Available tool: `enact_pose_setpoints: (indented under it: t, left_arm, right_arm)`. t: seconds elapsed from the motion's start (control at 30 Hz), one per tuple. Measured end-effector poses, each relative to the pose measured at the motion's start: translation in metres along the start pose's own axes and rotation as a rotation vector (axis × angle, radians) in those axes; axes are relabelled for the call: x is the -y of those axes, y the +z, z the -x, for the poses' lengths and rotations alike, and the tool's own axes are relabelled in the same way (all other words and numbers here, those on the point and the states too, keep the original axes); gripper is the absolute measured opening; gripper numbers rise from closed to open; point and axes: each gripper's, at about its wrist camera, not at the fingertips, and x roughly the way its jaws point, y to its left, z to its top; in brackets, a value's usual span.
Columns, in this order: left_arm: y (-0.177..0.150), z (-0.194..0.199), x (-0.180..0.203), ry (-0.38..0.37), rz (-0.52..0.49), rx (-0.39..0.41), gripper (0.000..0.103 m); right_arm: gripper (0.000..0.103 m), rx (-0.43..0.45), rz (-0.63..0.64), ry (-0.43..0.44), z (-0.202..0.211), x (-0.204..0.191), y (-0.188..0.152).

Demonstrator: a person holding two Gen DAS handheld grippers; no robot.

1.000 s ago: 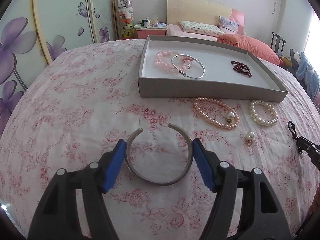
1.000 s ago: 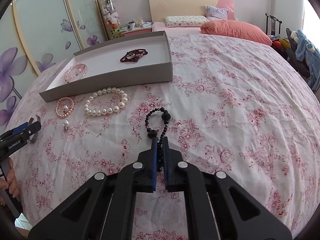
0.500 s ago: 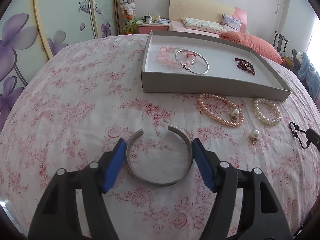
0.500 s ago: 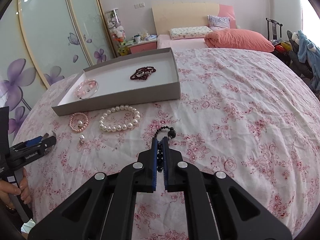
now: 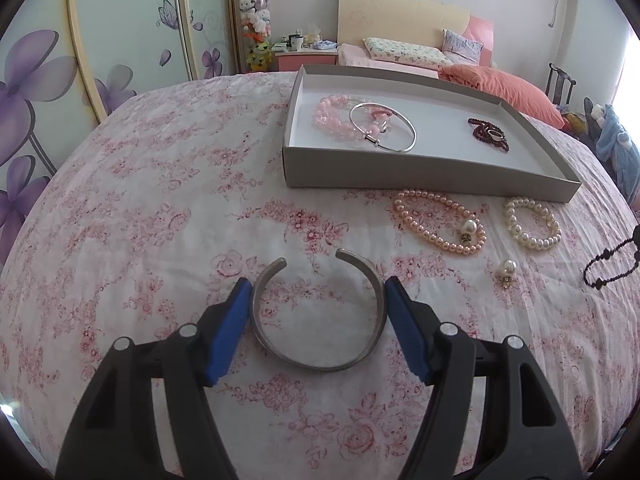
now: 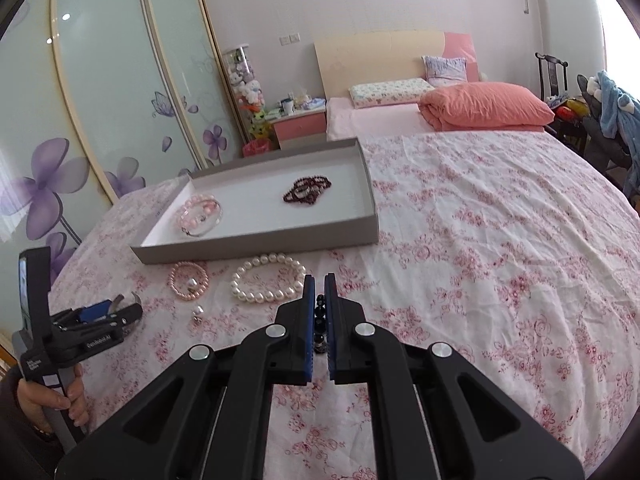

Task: Organize jewelry
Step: 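Carry the black bead bracelet and silver cuff into the tray and open both tools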

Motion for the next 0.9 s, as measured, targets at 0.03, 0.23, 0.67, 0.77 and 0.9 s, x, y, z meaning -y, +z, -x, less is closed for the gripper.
enact_pose_setpoints:
  t: [0.03,0.23,0.67,0.77,0.9]
  left_arm:
    - [-0.001,0.002,-0.001,-0.002,0.003,0.005,0.066]
    - [0.0,0.016,-0.008,-0.01,0.031,0.048,0.066]
    - [0.012,0.056,-0.005,-0.006,0.032,0.212,0.066]
    - [0.015,0.067,0.0,0.001,0.011,0.263,0.066]
    - [0.021,0.08,0.009,0.006,-0.018,0.321,0.066]
  right_arm:
    - [0.006,0.008,0.0,0.004,0.002,-0.001,0.002]
    - [0.006,0.05,0.006,0.031,0.011,-0.009,0.01]
    - [0.006,0.097,0.054,0.095,0.019,-0.037,0.022]
    - [0.006,0.107,0.066,0.105,0.019,-0.044,0.025]
    - [0.006,0.119,0.08,0.113,0.019,-0.051,0.03]
